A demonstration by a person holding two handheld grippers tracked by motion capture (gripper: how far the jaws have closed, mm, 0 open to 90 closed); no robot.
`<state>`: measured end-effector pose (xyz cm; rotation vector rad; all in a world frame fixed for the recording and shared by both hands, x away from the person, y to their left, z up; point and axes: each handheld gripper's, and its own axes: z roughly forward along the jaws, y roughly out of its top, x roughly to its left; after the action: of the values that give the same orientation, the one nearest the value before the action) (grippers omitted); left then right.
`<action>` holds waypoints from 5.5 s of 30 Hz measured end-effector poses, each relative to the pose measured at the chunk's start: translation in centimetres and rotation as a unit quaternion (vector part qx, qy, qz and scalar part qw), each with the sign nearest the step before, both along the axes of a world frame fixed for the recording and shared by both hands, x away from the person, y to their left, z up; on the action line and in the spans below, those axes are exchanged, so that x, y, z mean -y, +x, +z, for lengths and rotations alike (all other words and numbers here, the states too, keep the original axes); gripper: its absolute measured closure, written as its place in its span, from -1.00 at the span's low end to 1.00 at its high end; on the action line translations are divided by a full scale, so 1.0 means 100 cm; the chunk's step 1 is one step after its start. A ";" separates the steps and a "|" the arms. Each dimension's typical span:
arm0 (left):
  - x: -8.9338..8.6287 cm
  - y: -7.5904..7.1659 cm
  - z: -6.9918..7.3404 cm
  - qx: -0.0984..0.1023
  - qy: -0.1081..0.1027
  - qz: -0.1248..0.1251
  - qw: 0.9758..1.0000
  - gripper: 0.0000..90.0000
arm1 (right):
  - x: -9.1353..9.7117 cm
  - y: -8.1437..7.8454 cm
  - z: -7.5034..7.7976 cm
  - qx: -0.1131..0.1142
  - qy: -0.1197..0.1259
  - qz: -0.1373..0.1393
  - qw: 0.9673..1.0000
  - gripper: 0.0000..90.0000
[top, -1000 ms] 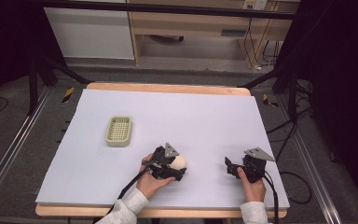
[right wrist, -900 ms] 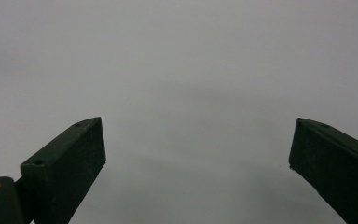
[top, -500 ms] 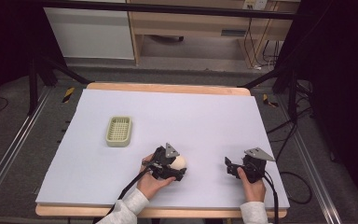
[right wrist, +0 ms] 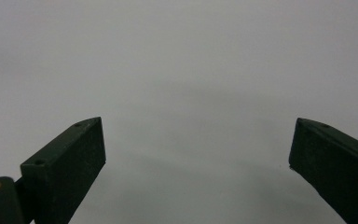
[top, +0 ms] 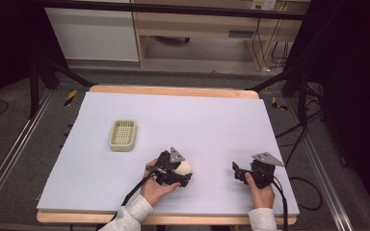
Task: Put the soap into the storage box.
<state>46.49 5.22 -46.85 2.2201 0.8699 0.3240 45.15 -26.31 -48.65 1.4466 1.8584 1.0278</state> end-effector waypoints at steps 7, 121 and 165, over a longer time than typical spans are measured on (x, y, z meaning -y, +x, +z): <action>-0.005 -0.002 0.005 0.004 0.001 -0.003 1.000 -0.47 | 0.000 0.000 0.000 0.000 0.000 0.000 1.000 -0.91; -0.171 0.075 0.056 0.023 -0.051 0.170 0.984 -0.47 | 0.000 0.000 0.000 0.000 -0.003 0.002 1.000 -0.91; -0.188 0.108 0.031 -0.003 -0.008 0.205 0.979 -0.47 | 0.000 0.001 0.000 -0.002 -0.002 0.002 1.000 -0.91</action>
<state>57.25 24.07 -43.70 2.0138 1.3294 0.4998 45.20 -26.29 -48.69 1.4445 1.8653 1.0235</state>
